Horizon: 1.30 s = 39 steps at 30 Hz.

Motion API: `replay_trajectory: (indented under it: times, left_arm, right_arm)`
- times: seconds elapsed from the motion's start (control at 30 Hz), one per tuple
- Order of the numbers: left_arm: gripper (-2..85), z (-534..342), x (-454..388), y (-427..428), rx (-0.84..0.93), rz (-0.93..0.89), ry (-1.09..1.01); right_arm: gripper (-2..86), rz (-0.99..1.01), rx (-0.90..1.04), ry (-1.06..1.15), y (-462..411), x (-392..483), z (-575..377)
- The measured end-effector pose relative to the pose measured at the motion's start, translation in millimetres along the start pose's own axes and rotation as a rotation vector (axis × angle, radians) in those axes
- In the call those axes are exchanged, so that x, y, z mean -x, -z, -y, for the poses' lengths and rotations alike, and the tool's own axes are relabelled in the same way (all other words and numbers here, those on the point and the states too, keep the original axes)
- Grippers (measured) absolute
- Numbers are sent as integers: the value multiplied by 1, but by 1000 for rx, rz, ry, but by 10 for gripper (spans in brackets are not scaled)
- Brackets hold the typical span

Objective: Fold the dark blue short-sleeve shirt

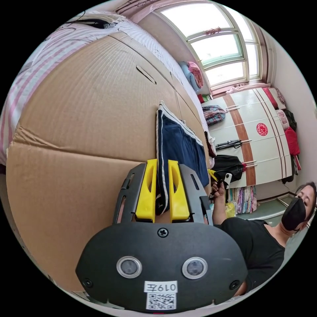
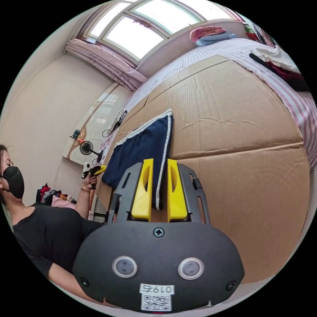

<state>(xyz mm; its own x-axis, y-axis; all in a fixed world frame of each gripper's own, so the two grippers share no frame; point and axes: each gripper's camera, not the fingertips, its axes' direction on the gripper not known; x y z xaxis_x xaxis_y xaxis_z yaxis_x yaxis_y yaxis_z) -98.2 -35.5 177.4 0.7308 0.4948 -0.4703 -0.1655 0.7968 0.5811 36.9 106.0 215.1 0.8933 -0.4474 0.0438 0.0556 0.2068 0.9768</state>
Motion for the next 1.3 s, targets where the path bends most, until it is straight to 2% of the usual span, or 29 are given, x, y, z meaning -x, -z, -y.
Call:
replay_trajectory:
  times: [0.1,0.23,0.3,0.5,0.6,0.77,1.0,1.07,1.2,1.3]
  left_arm:
    - [14,14,-3,-17,51,25,-14]
    - [16,25,-8,-23,54,114,-37]
    - [17,28,-8,-22,44,152,-40]
    - [28,43,-4,-32,46,126,-36]
    - [47,53,0,-26,-24,57,-41]
    - [61,106,-1,-38,-36,73,-76]
    - [39,159,3,-74,36,67,-89]
    - [24,170,6,-80,54,67,-87]
    - [14,186,8,-80,53,123,-99]
    - [15,200,8,-75,7,154,-113]
  right_arm:
    - [80,-10,61,4,-27,-4,13]
    - [8,-58,62,3,-48,-10,18]
    - [1,-65,47,-1,-52,-13,20]
    - [16,-55,49,22,-63,-17,34]
    - [45,-54,-7,42,-57,-19,52]
    - [78,-66,28,71,-92,-24,110]
    - [67,-29,24,40,-130,-50,158]
    - [15,-69,47,37,-140,-57,170]
    - [-2,-160,-5,40,-138,-65,183]
    - [3,-81,-26,67,-138,-74,200]
